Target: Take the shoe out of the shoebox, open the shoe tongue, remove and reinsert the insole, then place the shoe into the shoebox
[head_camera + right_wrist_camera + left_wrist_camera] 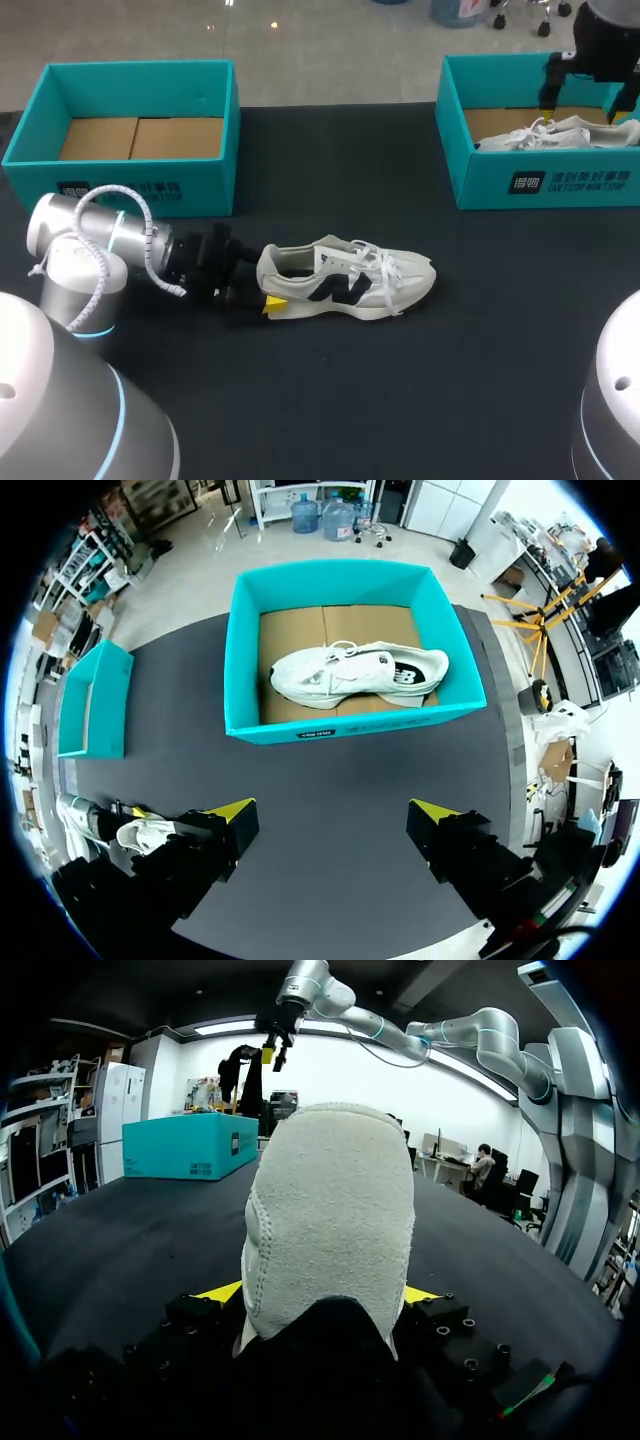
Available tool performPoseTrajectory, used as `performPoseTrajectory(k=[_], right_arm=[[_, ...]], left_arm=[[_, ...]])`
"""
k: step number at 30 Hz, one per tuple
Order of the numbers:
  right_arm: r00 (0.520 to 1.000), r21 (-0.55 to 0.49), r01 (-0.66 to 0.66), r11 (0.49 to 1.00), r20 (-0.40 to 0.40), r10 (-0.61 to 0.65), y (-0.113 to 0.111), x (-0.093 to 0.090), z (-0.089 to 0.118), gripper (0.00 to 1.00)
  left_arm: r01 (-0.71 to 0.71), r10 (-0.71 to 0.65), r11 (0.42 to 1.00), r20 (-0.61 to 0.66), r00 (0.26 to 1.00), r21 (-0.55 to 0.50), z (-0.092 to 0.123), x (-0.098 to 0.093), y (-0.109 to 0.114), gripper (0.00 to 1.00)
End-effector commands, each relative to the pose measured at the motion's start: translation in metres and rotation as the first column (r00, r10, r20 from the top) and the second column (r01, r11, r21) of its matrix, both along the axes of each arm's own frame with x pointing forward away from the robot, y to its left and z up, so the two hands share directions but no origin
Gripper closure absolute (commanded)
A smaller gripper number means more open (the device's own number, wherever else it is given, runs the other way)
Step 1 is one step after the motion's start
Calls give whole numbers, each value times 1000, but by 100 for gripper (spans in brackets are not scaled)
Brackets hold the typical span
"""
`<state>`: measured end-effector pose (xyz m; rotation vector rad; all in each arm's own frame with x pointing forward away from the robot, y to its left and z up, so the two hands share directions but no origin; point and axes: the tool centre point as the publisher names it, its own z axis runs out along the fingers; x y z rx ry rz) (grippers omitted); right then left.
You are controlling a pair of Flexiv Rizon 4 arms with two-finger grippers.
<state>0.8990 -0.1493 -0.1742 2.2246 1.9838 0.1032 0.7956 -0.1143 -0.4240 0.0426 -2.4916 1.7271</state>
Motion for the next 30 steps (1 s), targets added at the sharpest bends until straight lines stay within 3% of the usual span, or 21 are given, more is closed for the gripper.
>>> performPoseTrajectory(k=[1, 21, 24, 30], right_arm=[[1000, -27, -3, 1000, 20, 3, 8, -11, 7, 0], [1000, -27, -3, 1000, 20, 3, 8, -11, 7, 0], [999, -103, -4, 995, 43, 8, 18, -14, 13, 0], [998, -121, 41, 992, 61, -34, 56, -32, 22, 0]], left_arm=[[0, 0, 1000, 0, 1000, 0, -5, 0, 1, 100], [0, 0, 1000, 0, 1000, 0, -5, 0, 1, 100], [0, 0, 1000, 0, 1000, 0, -5, 0, 1, 100], [0, 0, 1000, 0, 1000, 0, -5, 0, 1, 100]])
